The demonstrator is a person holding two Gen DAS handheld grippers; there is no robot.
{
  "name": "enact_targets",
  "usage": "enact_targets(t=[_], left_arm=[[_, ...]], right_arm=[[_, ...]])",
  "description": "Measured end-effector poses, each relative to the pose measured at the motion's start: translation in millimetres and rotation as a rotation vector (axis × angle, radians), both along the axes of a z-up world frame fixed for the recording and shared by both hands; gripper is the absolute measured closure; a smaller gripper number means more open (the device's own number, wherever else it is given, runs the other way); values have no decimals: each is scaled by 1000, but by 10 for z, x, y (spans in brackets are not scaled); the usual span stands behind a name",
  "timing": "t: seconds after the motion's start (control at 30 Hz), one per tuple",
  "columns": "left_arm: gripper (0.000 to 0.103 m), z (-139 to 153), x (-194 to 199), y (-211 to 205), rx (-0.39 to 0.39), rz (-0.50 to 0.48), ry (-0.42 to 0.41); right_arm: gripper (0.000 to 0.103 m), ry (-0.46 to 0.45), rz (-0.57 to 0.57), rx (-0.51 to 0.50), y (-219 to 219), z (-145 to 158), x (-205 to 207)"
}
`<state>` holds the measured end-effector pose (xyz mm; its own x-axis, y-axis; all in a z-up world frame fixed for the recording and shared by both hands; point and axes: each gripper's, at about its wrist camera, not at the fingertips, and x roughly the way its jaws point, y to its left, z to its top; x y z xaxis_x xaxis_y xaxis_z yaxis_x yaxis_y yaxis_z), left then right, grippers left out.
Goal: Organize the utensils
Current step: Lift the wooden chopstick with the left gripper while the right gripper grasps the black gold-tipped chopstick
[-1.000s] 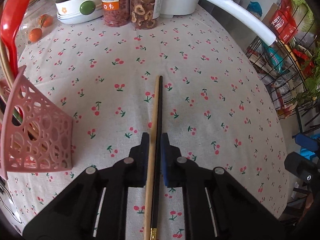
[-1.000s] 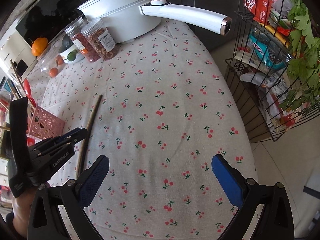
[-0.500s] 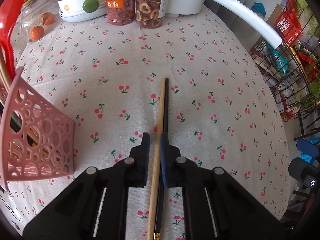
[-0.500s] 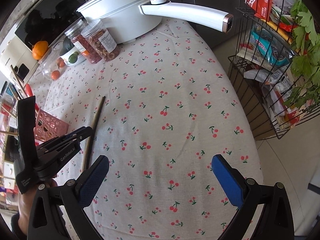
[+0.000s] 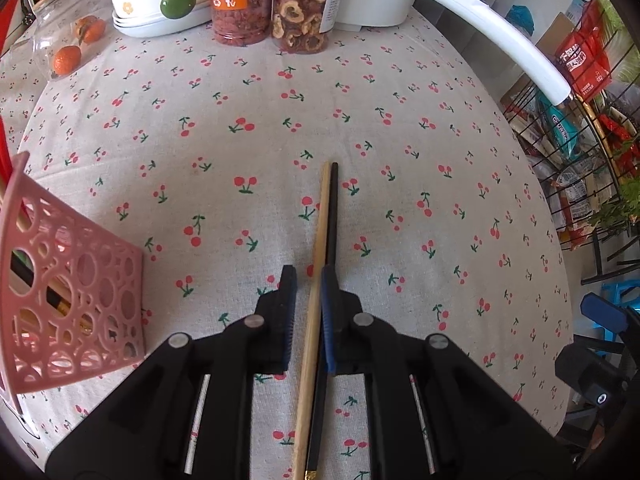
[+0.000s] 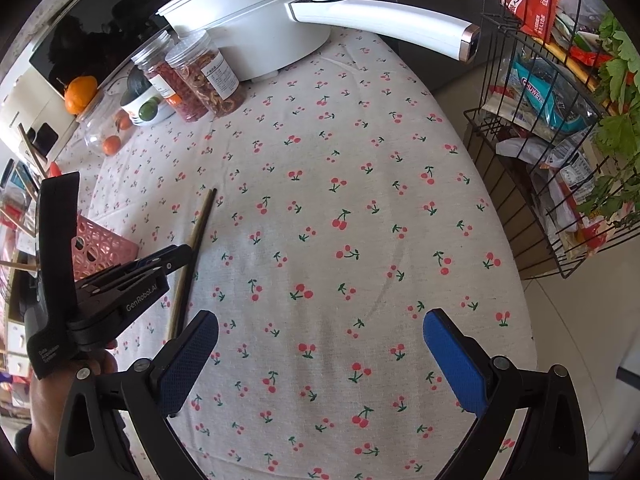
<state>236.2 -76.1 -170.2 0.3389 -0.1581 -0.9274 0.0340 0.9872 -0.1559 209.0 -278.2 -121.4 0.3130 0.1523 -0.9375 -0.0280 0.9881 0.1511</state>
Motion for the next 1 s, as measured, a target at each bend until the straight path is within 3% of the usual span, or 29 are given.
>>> enact_targets(t=[0.27, 0.37, 0.4, 0.53, 1.0], left_arm=[[89, -39, -137, 25, 47, -26, -7], [91, -35, -117, 23, 31, -24, 1], [96, -30, -125, 28, 23, -27, 4], [96, 48, -241, 89, -4, -32, -14], [96, 464, -1018, 416, -72, -121, -112]], right_arm=[[0, 10, 18, -4, 100, -34, 24], [0, 19, 22, -9, 130, -64, 39], [0, 21, 23, -10, 142, -72, 46], [0, 24, 29, -22, 196, -99, 78], [0, 44, 84, -7, 680, -282, 258]])
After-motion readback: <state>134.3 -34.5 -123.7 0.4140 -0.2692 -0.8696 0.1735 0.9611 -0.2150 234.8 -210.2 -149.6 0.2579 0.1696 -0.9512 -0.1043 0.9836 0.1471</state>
